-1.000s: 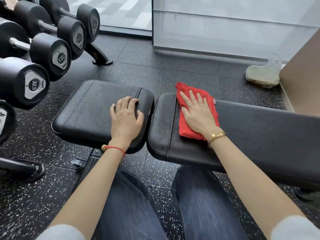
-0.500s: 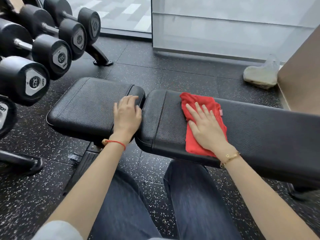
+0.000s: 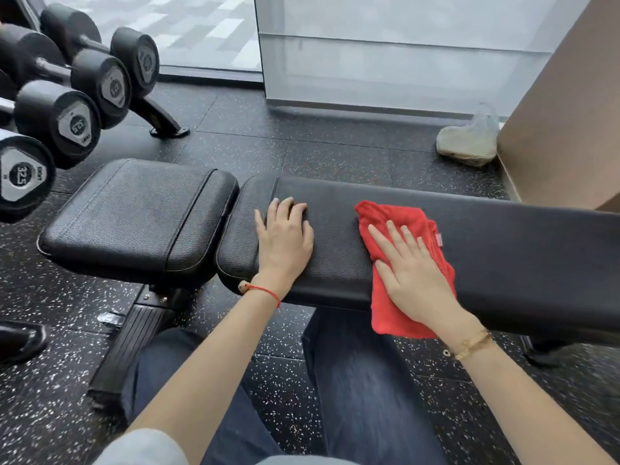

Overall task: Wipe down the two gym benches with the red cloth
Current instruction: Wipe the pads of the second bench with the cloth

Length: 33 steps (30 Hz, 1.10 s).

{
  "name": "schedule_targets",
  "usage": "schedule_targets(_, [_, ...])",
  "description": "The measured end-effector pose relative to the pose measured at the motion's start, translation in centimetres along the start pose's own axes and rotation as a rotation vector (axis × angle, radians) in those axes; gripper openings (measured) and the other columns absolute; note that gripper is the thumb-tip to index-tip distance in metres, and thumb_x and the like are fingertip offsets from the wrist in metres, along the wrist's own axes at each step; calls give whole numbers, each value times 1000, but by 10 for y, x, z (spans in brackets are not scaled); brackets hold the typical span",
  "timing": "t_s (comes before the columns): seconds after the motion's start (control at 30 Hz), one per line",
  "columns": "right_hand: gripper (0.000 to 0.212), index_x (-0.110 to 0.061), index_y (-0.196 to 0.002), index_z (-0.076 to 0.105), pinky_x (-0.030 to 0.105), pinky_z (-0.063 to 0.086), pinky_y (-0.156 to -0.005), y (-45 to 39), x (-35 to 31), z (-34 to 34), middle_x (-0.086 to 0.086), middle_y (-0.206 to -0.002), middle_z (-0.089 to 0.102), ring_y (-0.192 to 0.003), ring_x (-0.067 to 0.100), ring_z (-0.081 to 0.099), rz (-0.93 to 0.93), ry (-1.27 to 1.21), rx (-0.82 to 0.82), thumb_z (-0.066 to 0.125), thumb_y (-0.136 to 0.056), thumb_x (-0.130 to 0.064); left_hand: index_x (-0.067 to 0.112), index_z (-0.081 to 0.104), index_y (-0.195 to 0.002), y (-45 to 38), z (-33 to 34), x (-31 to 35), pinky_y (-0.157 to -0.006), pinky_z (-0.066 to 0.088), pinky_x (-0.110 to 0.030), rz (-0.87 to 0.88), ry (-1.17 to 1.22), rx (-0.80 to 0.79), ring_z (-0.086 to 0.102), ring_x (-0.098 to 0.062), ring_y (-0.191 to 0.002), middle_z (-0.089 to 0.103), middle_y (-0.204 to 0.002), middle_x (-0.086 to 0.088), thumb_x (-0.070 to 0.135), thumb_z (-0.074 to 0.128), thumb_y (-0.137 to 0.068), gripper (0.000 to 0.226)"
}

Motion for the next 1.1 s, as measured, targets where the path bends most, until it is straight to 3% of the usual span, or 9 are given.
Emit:
schedule_targets(0.2, [58,-31,-155,8,46,1,-122,-67,63,-15,9,-164,5,-150,32,5,284,3,-9,30,-102,-35,19,47,-139,3,4,3,-120,14,-57,20,-94,10,27,-28,-145,41,-152,-6,33,43,-97,45])
schedule_targets(0.33, [59,-28,-156,11,47,1,-121,-94,18,-7,11,-163,7,-150,31,7,121,20,-11,33,-102,-34,18,46,-141,5,5,4,-119,14,-57,21,-115,4,27,-28,-146,40,-153,-7,33,42,-97,47])
schedule_targets(0.5, [58,-32,-154,18,42,2,-122,-50,-10,3,4,-163,14,-150,26,10,-86,-30,18,38,-100,-34,17,45,-141,6,6,3,-120,13,-55,21,-119,12,26,-28,-146,39,-153,-7,32,43,-97,47])
schedule_targets(0.67, [58,-35,-154,18,40,4,-122,-16,44,-4,1,-163,15,-150,24,12,-3,-37,43,40,-100,-34,17,45,-142,6,4,1,-121,13,-56,24,-103,8,26,-28,-147,39,-153,-7,33,42,-98,47])
schedule_targets(0.87, [57,-32,-155,14,44,1,-122,-66,82,-19,6,-164,9,-151,28,8,268,-13,38,34,-101,-34,18,48,-139,6,2,4,-120,16,-55,10,-82,27,29,-27,-144,42,-151,-5,33,44,-96,46])
schedule_targets(1.1, [58,-35,-154,18,41,0,-122,-46,22,-4,1,-163,13,-151,24,9,2,-39,25,39,-100,-34,16,52,-135,4,1,7,-118,18,-56,-1,-97,29,32,-29,-142,45,-147,-6,30,48,-94,44])
Point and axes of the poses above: each hand's wrist, its own y-axis away from the middle knuckle, its own z-axis out of the palm, x = y × z, the point moved 2 cm from there along -y, towards the middle knuckle
